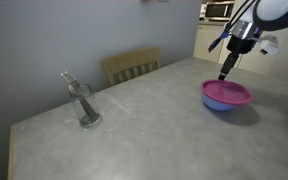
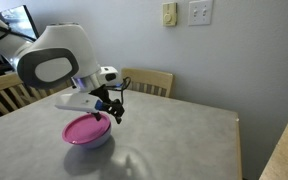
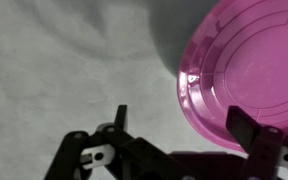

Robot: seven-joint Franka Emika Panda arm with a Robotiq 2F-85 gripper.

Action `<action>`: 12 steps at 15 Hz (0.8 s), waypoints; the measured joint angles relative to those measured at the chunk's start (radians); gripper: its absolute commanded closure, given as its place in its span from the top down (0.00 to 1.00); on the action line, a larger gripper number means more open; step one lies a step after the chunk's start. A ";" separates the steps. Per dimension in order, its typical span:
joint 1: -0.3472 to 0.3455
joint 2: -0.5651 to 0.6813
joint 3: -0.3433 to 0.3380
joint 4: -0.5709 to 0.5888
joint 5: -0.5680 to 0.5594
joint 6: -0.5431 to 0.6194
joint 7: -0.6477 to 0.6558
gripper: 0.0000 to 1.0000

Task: Take the lid and put it on the table

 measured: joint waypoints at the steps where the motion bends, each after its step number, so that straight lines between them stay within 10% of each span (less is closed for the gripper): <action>1: -0.007 0.000 0.006 0.000 0.004 0.000 -0.001 1.00; 12: -0.065 0.038 0.037 0.017 0.056 -0.070 -0.072 0.94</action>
